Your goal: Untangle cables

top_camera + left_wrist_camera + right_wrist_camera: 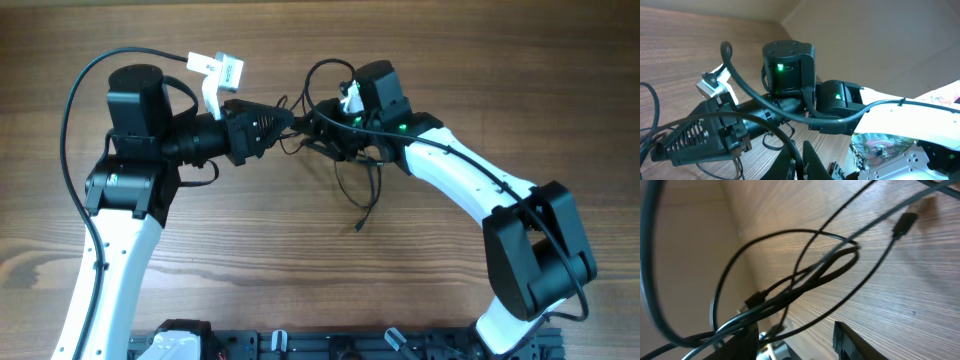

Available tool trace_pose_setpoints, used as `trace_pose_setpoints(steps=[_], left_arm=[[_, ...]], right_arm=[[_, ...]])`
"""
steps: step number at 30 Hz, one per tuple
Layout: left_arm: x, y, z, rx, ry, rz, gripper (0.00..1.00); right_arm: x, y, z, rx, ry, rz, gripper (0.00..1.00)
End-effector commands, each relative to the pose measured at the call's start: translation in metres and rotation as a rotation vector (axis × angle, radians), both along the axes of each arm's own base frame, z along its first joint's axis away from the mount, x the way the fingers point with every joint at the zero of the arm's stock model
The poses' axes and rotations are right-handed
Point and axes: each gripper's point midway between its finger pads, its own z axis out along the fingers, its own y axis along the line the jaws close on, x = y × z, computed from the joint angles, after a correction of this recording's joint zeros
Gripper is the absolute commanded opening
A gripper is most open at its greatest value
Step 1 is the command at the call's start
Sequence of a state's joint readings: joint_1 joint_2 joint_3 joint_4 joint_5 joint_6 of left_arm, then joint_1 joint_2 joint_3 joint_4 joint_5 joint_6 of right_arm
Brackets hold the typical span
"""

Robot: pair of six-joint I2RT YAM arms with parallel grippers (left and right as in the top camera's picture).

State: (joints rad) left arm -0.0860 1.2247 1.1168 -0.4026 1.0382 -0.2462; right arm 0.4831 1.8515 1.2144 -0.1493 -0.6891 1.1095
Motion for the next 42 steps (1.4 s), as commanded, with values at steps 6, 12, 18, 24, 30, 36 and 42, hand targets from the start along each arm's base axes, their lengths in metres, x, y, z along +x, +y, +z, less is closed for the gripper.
trace_pose_setpoints(steps=[6, 12, 18, 24, 30, 36, 42], left_arm=[[-0.002, 0.001, 0.005, 0.017, -0.014, 0.024, 0.06], [0.003, 0.003, 0.007, 0.024, -0.037, 0.043, 0.06], [0.009, 0.002, 0.021, -0.024, -0.045, 0.066, 0.06], [0.014, 0.001, 0.037, -0.101, -0.005, 0.091, 0.06], [0.012, 0.0, 0.04, -0.149, 0.069, 0.092, 0.06], [0.011, 0.0, 0.042, -0.151, 0.064, 0.085, 0.06], [0.021, 0.019, 0.04, -0.136, 0.037, 0.141, 0.05]], right_arm=[[-0.045, -0.004, -0.011, -0.049, -0.648, 0.673, 0.59], [-0.024, -0.017, -0.024, -0.25, -0.886, 0.769, 0.61], [-0.002, -0.007, -0.006, -0.264, -1.092, 0.768, 0.66], [0.009, -0.002, 0.006, -0.262, -1.177, 0.739, 0.68], [0.025, 0.003, 0.021, -0.286, -1.281, 0.695, 0.69], [0.033, 0.001, 0.023, -0.328, -1.302, 0.672, 0.68], [0.015, -0.01, 0.002, -0.285, -1.086, 0.673, 0.04]])
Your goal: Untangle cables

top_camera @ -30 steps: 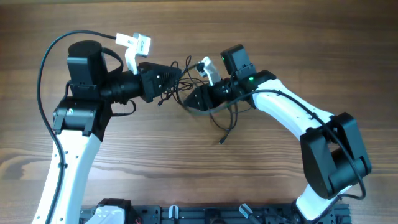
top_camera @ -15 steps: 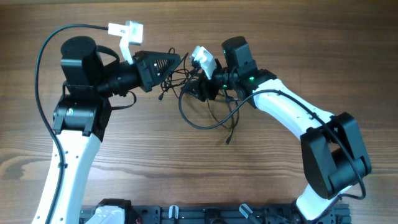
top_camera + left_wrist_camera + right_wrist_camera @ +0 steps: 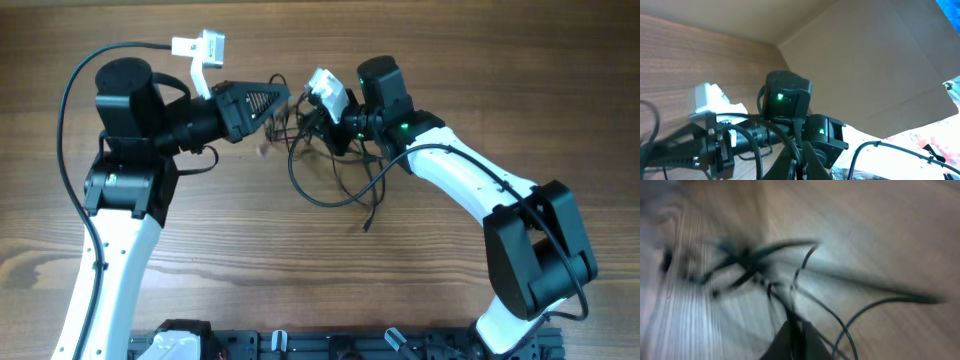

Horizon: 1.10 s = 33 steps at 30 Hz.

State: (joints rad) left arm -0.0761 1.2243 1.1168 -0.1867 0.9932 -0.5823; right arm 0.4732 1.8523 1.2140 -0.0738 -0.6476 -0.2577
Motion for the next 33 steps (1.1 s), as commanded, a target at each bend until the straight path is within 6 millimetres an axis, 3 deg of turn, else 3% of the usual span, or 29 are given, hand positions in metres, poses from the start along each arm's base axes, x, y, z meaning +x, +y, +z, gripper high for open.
trace_pose_setpoints(steps=[1, 5, 8, 10, 13, 14, 16, 20, 21, 23, 24, 28, 33], left_arm=[[0.001, 0.018, 0.006, 0.018, -0.042, 0.036, 0.05], [0.015, 0.069, -0.041, 0.157, 0.09, 0.233, 0.04], [0.019, 0.134, -0.08, 0.275, 0.248, 0.484, 0.04], [0.019, 0.177, -0.086, 0.278, 0.295, 0.617, 0.04], [0.013, 0.233, -0.085, 0.222, 0.338, 0.788, 0.04], [0.009, 0.255, -0.084, 0.193, 0.357, 0.856, 0.04], [0.004, 0.267, -0.082, 0.146, 0.368, 0.881, 0.04], [0.006, 0.235, -0.073, 0.072, 0.351, 0.727, 0.06], [0.01, 0.214, -0.074, 0.076, 0.345, 0.653, 0.15], [0.015, 0.16, -0.079, 0.143, 0.301, 0.468, 0.43], [0.015, 0.142, -0.081, 0.158, 0.295, 0.414, 0.48], [0.013, 0.086, -0.092, 0.205, 0.272, 0.229, 0.51], [0.006, 0.024, -0.112, 0.231, 0.297, 0.041, 0.52]], right_arm=[[-0.001, -0.013, -0.009, 0.001, 0.135, -0.07, 0.04], [0.026, -0.065, -0.009, 0.049, 0.343, -0.345, 0.04], [0.049, -0.129, -0.001, 0.111, 0.455, -0.559, 0.04], [0.059, -0.182, -0.003, 0.14, 0.521, -0.703, 0.04], [0.054, -0.236, -0.014, 0.148, 0.618, -0.834, 0.04], [0.05, -0.247, -0.018, 0.145, 0.64, -0.85, 0.04], [0.043, -0.242, -0.012, 0.175, 0.641, -0.755, 0.04], [0.004, -0.169, 0.04, 0.373, 0.573, -0.239, 0.04], [-0.012, -0.143, 0.055, 0.418, 0.551, -0.095, 0.04], [-0.035, -0.101, 0.065, 0.393, 0.515, 0.041, 0.04], [-0.041, -0.093, 0.07, 0.388, 0.503, 0.068, 0.04], [-0.061, -0.074, 0.1, 0.386, 0.454, 0.133, 0.04], [-0.077, -0.068, 0.137, 0.403, 0.411, 0.146, 0.04]])
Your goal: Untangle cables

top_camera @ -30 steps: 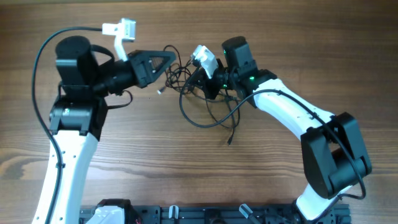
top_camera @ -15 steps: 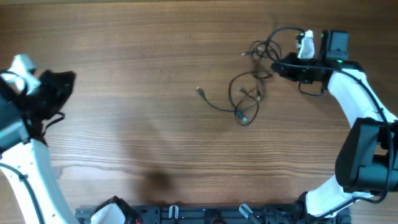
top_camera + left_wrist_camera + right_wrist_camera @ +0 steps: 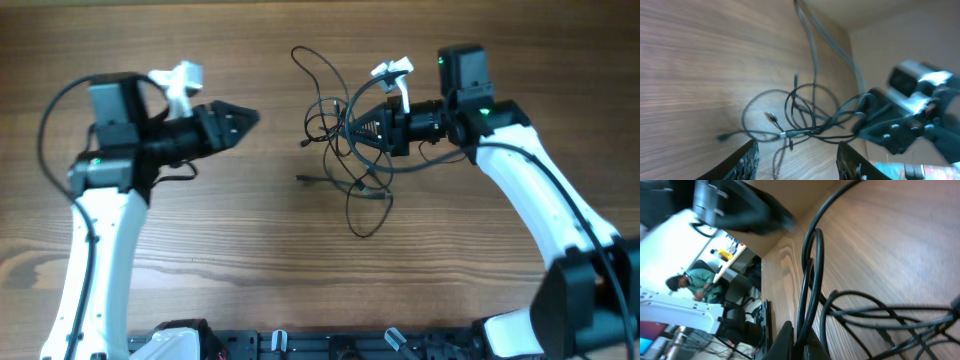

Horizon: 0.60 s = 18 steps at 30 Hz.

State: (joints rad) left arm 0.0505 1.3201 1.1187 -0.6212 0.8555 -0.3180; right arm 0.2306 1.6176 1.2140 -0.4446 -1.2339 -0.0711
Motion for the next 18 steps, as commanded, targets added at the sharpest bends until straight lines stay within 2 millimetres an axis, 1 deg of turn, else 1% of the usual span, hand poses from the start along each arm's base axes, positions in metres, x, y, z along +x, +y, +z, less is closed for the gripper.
trace_pose_setpoints(steps=[1, 2, 5, 9, 11, 12, 13, 15, 16, 17, 18], left_arm=[[-0.007, -0.044, -0.01, -0.001, -0.001, -0.151, 0.51], [-0.01, -0.056, -0.011, -0.004, -0.005, -0.189, 0.51], [-0.018, -0.086, -0.003, -0.013, -0.07, -0.281, 0.52], [-0.023, -0.106, 0.005, -0.01, -0.144, -0.348, 0.52], [-0.023, -0.109, 0.006, -0.01, -0.15, -0.354, 0.51], [-0.023, -0.109, 0.005, -0.004, -0.152, -0.349, 0.49], [-0.018, -0.106, 0.002, 0.02, -0.153, -0.324, 0.42], [-0.012, -0.101, -0.002, 0.056, -0.155, -0.29, 0.18], [-0.012, -0.101, -0.003, 0.058, -0.155, -0.288, 0.11], [-0.012, -0.101, -0.003, 0.058, -0.154, -0.287, 0.04], [-0.013, -0.1, -0.004, 0.059, -0.147, -0.286, 0.04]], right_arm=[[-0.012, 0.003, 0.034, 0.051, -0.023, 0.019, 0.04], [-0.012, 0.003, 0.035, 0.053, -0.01, 0.016, 0.04], [-0.014, 0.005, 0.034, 0.054, 0.01, 0.021, 0.04], [-0.017, 0.007, 0.035, 0.058, 0.034, 0.027, 0.04], [-0.018, 0.007, 0.037, 0.067, 0.047, 0.033, 0.04], [-0.021, 0.007, 0.04, 0.083, 0.047, 0.052, 0.04], [-0.026, 0.008, 0.045, 0.111, 0.051, 0.084, 0.04], [-0.031, 0.008, 0.05, 0.138, 0.069, 0.114, 0.04], [-0.031, 0.008, 0.05, 0.134, 0.082, 0.107, 0.04], [-0.023, 0.007, 0.044, 0.101, 0.092, 0.061, 0.04], [-0.011, 0.005, 0.035, 0.049, 0.115, -0.017, 0.04]])
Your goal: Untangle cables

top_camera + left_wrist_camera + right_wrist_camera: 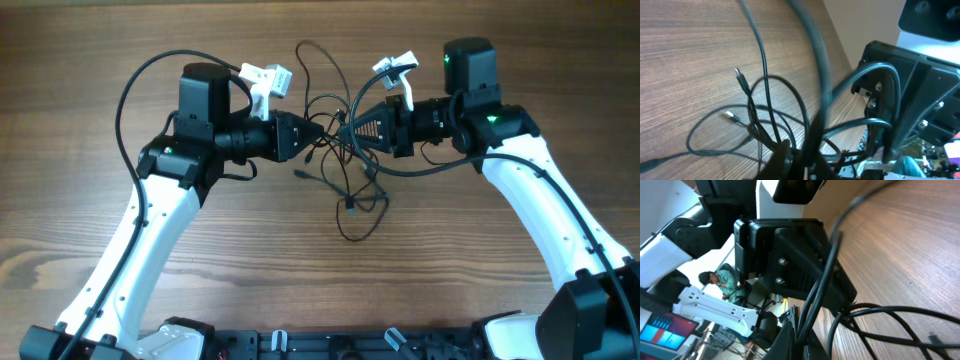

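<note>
A tangle of thin black cables (340, 150) lies mid-table, its loops trailing toward the front. My left gripper (313, 137) reaches into it from the left. In the left wrist view that gripper (797, 160) is shut on cable strands (765, 115). My right gripper (350, 128) faces it from the right, almost tip to tip. The right wrist view shows the right gripper (797, 335) shut on a cable (817, 300) that rises from its jaws, with the left gripper's black body (790, 255) close ahead.
The wooden table (200, 280) carries everything. A loose cable loop with a connector end (350, 205) hangs toward the front of the tangle. A black rail (330, 345) runs along the near edge. Both arms' own supply cables arc beside them.
My left gripper was open and away at the left; now it is at the tangle and shut on cable strands. My right gripper holds its cable in about the same place.
First both grippers met at the tangle, the left shut and the right open. Then both were shut on cables, a little apart. Then the left was open off to the left while the right held the tangle. Now both grip it.
</note>
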Available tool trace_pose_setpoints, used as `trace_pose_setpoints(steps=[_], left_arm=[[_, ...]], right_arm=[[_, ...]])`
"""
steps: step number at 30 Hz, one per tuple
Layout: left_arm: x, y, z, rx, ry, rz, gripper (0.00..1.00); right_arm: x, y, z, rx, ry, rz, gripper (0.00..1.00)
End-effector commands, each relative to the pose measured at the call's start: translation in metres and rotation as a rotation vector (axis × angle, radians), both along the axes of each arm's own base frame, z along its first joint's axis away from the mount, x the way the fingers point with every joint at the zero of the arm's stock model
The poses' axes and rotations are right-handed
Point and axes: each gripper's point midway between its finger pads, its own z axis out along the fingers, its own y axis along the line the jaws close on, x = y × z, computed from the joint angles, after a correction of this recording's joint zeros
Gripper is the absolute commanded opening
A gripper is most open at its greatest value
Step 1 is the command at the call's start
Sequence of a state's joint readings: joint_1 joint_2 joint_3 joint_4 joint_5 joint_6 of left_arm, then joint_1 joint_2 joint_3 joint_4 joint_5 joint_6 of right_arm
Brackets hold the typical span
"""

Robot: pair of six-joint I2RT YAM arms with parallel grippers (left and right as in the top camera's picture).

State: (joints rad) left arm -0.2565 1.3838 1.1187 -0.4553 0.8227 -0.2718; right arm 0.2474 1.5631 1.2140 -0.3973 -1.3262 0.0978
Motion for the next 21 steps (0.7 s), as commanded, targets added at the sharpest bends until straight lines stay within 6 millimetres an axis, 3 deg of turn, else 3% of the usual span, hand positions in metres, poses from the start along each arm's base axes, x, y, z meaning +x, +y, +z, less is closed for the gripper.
trace_pose_setpoints(steps=[1, 4, 6, 9, 13, 18, 19, 20, 21], left_arm=[[0.004, 0.003, -0.003, 0.028, -0.003, 0.023, 0.04], [0.003, 0.013, -0.006, 0.037, 0.024, 0.045, 0.04], [0.003, 0.025, -0.005, 0.05, 0.016, 0.065, 0.04], [0.007, 0.045, 0.006, 0.044, -0.009, 0.121, 0.04], [0.009, 0.078, 0.031, 0.03, -0.075, 0.217, 0.04], [0.006, 0.103, 0.045, -0.03, -0.081, 0.256, 0.04], [0.006, 0.105, 0.047, -0.044, -0.08, 0.254, 0.04], [0.006, 0.108, 0.048, -0.062, -0.069, 0.257, 0.04], [0.004, 0.107, 0.05, -0.074, -0.065, 0.245, 0.04]], right_arm=[[0.02, -0.007, -0.009, -0.095, 0.057, -0.141, 0.04], [0.054, -0.034, -0.045, -0.284, 0.121, -0.389, 0.04], [0.072, -0.071, -0.08, -0.488, 0.172, -0.598, 0.04], [0.076, -0.135, -0.122, -0.817, 0.246, -0.889, 0.04], [0.074, -0.19, -0.133, -1.058, 0.227, -1.104, 0.04], [0.082, -0.208, -0.117, -1.066, 0.188, -1.185, 0.04], [0.084, -0.202, -0.112, -1.039, 0.167, -1.154, 0.04], [0.086, -0.184, -0.106, -0.979, 0.112, -1.047, 0.04], [0.086, -0.154, -0.096, -0.874, 0.033, -0.877, 0.04]])
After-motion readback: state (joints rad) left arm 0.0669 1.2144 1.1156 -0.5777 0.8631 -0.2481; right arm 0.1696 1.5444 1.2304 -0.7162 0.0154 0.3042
